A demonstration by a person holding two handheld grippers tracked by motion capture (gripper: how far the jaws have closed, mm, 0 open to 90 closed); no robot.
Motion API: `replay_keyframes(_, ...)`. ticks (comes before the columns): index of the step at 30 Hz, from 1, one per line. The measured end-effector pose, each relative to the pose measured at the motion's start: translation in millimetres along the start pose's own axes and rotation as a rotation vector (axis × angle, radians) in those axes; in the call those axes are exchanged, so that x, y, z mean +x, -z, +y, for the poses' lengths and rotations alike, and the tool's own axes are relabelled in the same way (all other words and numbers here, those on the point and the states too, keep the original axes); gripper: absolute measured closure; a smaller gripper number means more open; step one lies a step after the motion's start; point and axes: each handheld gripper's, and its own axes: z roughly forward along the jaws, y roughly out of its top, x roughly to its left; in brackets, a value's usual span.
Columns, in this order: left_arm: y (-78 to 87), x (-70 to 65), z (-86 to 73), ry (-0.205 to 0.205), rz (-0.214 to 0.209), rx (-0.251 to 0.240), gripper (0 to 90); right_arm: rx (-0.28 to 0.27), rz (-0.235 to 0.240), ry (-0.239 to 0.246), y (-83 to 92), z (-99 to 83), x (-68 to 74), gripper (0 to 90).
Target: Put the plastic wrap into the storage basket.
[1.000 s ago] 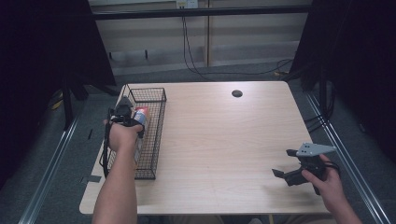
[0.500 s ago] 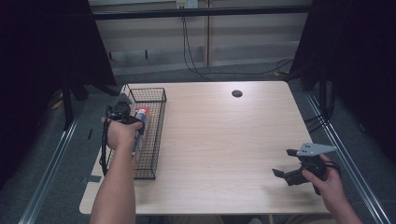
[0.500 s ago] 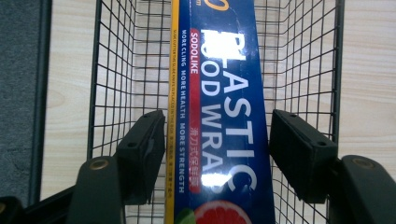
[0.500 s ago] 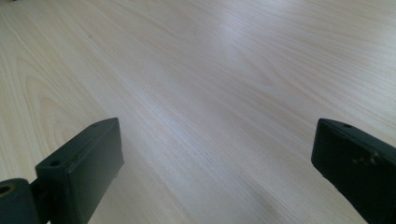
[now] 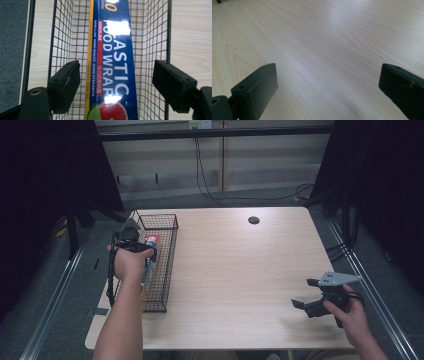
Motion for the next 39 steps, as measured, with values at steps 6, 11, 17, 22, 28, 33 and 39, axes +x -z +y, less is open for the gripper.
replay_keyframes(6, 2.8, -1.2, -1.5, -0.022, -0.017, -0.010, 18.6, 0.001, 0.002, 0.002, -0.4, 0.1, 0.8, 1.9)
replay_keyframes(11, 5.2, -5.4, -1.9, -0.027, -0.045, -0.021, 17.4, 0.004, 0.000, -0.004, 0.4, -0.2, 1.1, 1.9)
replay_keyframes(17, 12.3, -10.3, -2.8, -0.058, -0.080, -0.043, 15.8, 0.005, 0.004, -0.001, 1.5, -0.4, 1.8, 1.9)
replay_keyframes(22, 17.0, -17.4, -5.5, -0.074, -0.105, -0.046, 15.5, 0.001, 0.004, 0.009, 2.2, 0.6, 3.6, 1.9)
replay_keyframes(28, 21.5, -26.4, -7.2, -0.088, -0.142, -0.068, 15.4, -0.002, 0.010, 0.010, 0.5, 2.7, 4.2, 1.9)
replay_keyframes(33, 23.4, -30.1, -7.5, -0.099, -0.155, -0.080, 15.5, 0.006, 0.015, 0.013, -2.0, 3.5, 4.4, 1.9)
replay_keyframes(39, 26.2, -36.9, -8.4, -0.104, -0.177, -0.096, 15.5, 0.005, 0.019, 0.018, -4.6, 5.0, 4.7, 1.8)
